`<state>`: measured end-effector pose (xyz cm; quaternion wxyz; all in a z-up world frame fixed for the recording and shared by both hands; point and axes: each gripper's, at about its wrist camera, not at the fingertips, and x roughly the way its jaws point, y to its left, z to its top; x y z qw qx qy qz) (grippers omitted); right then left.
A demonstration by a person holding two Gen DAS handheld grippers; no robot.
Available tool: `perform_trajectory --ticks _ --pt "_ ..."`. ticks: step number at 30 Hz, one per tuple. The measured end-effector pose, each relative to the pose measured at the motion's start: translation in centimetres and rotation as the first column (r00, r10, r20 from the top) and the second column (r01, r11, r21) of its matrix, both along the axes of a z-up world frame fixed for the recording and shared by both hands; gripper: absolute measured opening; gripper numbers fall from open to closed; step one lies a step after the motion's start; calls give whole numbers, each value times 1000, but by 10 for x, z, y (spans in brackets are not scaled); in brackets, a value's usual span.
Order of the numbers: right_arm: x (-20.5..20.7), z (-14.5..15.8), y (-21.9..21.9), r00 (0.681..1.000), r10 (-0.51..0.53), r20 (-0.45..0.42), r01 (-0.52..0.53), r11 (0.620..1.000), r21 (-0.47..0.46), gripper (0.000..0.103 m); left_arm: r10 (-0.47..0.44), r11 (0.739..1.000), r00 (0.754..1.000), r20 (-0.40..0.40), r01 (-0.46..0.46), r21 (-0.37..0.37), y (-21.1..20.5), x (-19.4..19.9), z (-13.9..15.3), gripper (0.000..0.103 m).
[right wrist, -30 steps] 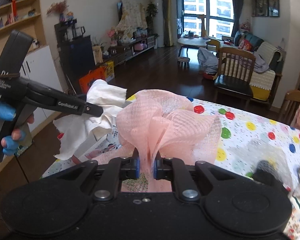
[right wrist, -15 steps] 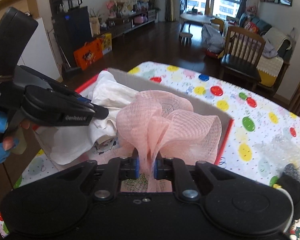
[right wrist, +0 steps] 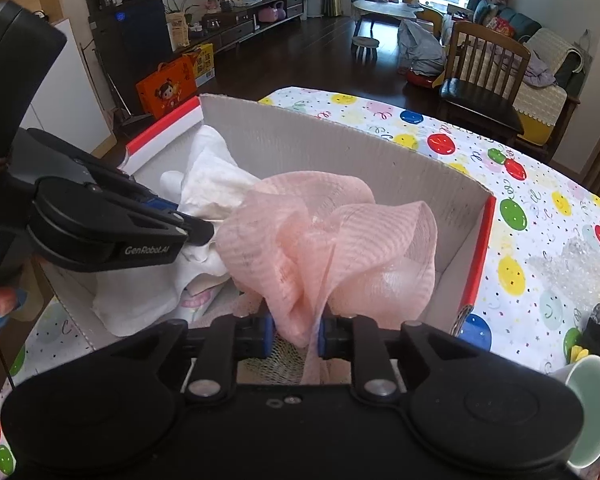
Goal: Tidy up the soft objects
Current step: 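Lower the tissue and puff into the box and open both grippers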
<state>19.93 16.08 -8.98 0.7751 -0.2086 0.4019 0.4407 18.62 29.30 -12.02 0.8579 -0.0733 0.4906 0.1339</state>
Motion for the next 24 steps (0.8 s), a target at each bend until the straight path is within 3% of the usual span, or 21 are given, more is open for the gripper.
perform_trajectory --ticks 4,7,10,12,24 --pt "1 0 -1 1000 -12 -1 12 1000 4 24 3 1000 1000 5 -3 -17 1 -3 -1 10" --pt "2 1 -2 1000 -14 -10 14 1000 16 33 3 1000 1000 11 -3 -28 3 -5 0 14" --pt "2 6 -5 1000 -14 -1 14 999 33 44 2 999 1000 25 -1 -40 4 -9 3 37" --pt "-1 9 -7 1000 -12 -4 12 999 45 49 2 1000 999 33 -1 -31 3 -12 6 72" --pt "-20 42 -29 1000 -5 30 2 993 121 74 11 999 992 128 -6 -38 -1 -40 42 73"
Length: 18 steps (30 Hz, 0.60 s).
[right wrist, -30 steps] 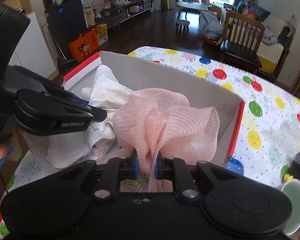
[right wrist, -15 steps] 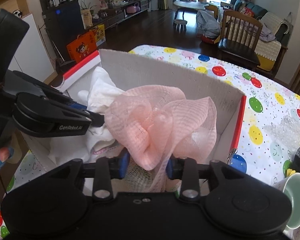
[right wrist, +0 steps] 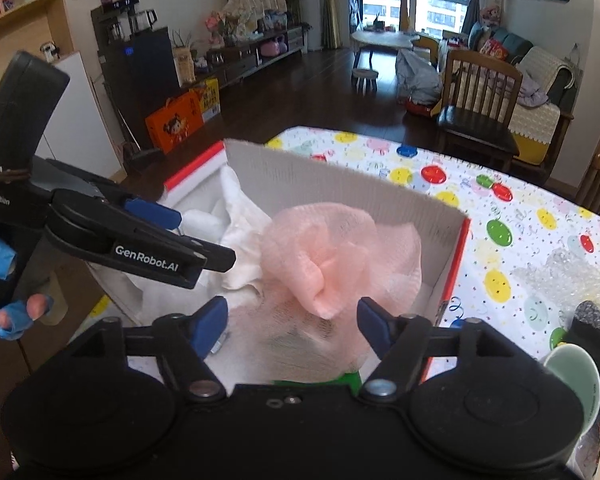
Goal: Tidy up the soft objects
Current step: 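Lower the tissue and puff into the box and open both grippers, then withdraw both grippers from the box toward the bubble wrap and tote bag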
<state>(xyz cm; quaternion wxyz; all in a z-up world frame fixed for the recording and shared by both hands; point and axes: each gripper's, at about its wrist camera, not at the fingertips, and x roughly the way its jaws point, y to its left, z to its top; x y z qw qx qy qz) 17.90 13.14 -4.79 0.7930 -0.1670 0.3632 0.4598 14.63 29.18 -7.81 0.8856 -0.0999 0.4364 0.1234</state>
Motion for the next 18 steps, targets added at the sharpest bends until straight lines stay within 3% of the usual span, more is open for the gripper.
perform_trajectory --ticks 7,18 --pt "-17 30 -30 1000 -10 28 8 996 91 94 -38 999 996 85 37 17 -18 -18 33 80" --pt "-20 63 -103 995 -82 59 69 978 198 102 -96 994 980 173 104 -36 -72 -16 57 83"
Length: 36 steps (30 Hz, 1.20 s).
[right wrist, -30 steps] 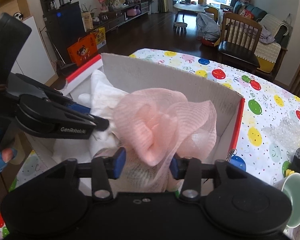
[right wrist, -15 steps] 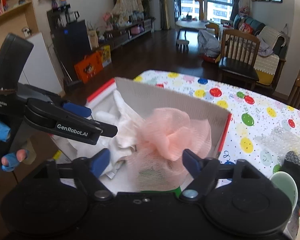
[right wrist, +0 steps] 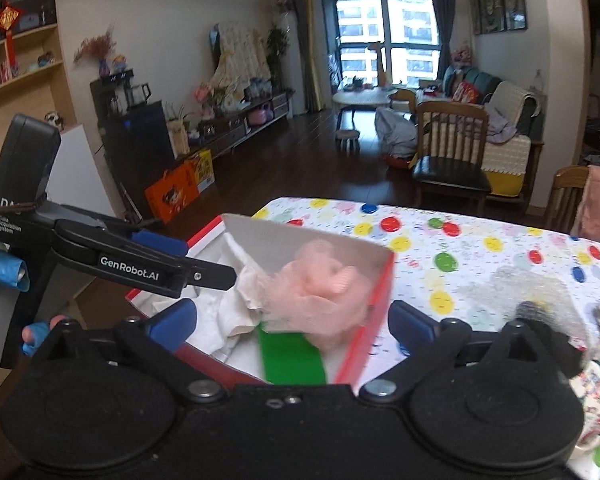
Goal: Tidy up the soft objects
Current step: 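Withdraw both grippers from the box toward the bubble wrap and tote bag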
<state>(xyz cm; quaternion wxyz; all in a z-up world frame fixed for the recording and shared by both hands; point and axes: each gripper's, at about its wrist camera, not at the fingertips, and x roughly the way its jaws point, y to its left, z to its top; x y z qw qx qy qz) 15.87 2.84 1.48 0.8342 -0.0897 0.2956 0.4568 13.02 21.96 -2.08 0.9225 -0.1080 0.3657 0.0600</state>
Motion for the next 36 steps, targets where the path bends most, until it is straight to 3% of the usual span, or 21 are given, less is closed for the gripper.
perform_trajectory --ticks 4,8,16,23,36 --pt "9 5 -40 999 -45 -7 45 999 21 102 -31 999 999 38 32 -34 -29 6 1 85" --pt "20 6 -78 996 -88 6 88 996 18 102 -69 994 995 74 75 -76 -60 18 3 100" --pt "45 -9 -144 986 -162 29 163 986 -41 102 -129 988 990 63 134 -71 -124 65 4 101" --pt "72 -35 -190 973 -230 -15 228 971 -65 102 -187 981 981 51 189 -49 -178 127 3 101" --pt "137 -74 -246 927 -363 -96 353 929 -109 100 -180 983 983 -47 181 16 -241 241 -19 101"
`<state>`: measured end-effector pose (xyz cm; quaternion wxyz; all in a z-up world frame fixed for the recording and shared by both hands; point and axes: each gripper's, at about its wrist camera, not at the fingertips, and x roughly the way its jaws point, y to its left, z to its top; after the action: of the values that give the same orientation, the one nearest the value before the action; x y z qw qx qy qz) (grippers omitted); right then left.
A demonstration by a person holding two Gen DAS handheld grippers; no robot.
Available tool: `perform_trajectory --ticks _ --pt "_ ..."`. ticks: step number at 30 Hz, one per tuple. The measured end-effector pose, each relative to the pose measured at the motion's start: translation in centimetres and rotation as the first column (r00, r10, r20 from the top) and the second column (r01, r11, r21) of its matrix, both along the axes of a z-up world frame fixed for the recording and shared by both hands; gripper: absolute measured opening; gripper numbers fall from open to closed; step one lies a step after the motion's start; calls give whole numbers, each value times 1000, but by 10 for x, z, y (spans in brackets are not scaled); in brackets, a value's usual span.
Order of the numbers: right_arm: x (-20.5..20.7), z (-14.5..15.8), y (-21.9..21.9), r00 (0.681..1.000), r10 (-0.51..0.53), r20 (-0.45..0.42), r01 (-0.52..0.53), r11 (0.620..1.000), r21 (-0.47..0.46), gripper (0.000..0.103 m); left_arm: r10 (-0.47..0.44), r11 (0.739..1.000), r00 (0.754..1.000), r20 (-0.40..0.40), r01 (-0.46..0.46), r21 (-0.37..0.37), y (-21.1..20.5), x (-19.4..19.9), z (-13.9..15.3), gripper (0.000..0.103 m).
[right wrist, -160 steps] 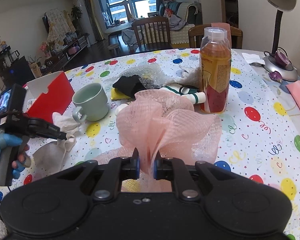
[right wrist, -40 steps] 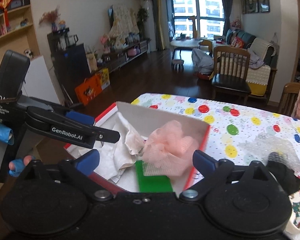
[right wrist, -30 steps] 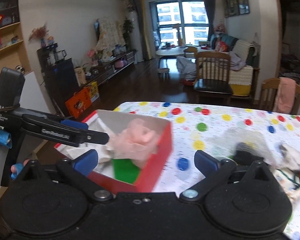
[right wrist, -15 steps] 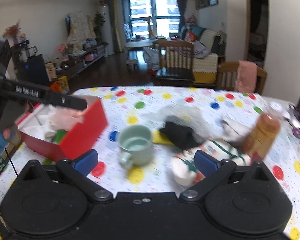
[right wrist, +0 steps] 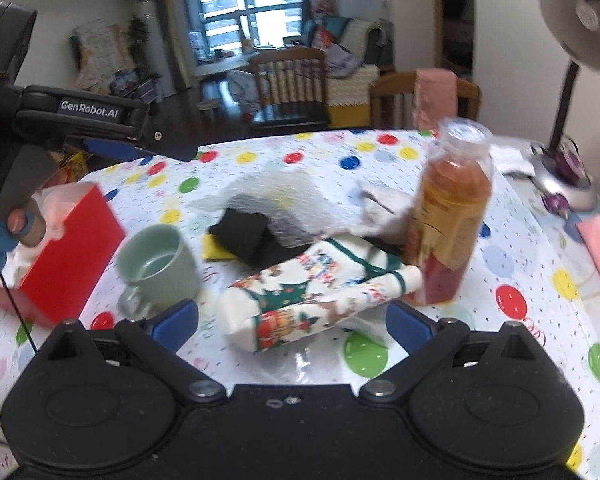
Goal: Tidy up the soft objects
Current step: 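Withdraw both grippers from the box toward the bubble wrap and tote bag, then grasp the bubble wrap with the left gripper while the right gripper grasps the Christmas tote bag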
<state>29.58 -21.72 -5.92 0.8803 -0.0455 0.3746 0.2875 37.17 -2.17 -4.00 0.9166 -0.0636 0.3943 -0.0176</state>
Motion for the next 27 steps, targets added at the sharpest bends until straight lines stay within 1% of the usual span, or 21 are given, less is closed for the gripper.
perform_trajectory --ticks 4,9,13,18,23,26,27 --pt "20 -12 -3 998 -47 -49 48 999 7 99 -8 1000 998 -65 10 24 -11 37 -12 101" --pt "41 -30 -1 991 -73 -108 74 997 3 96 33 999 990 -136 -30 22 -14 80 -34 101" --pt "53 -44 -1 985 -91 -146 93 996 9 94 60 998 979 -193 -53 43 -19 111 -53 101" --pt "63 -54 -1 979 -106 -173 109 994 12 91 89 996 965 -247 -80 47 -24 137 -75 101" --pt "68 -62 1 975 -109 -191 114 993 11 89 118 992 951 -287 -100 77 -29 157 -95 101" --pt "70 -66 3 972 -115 -205 121 993 14 87 125 991 944 -305 -102 92 -30 164 -105 99" --pt "71 -67 4 971 -119 -210 125 992 16 85 130 989 943 -307 -103 102 -30 166 -107 95"
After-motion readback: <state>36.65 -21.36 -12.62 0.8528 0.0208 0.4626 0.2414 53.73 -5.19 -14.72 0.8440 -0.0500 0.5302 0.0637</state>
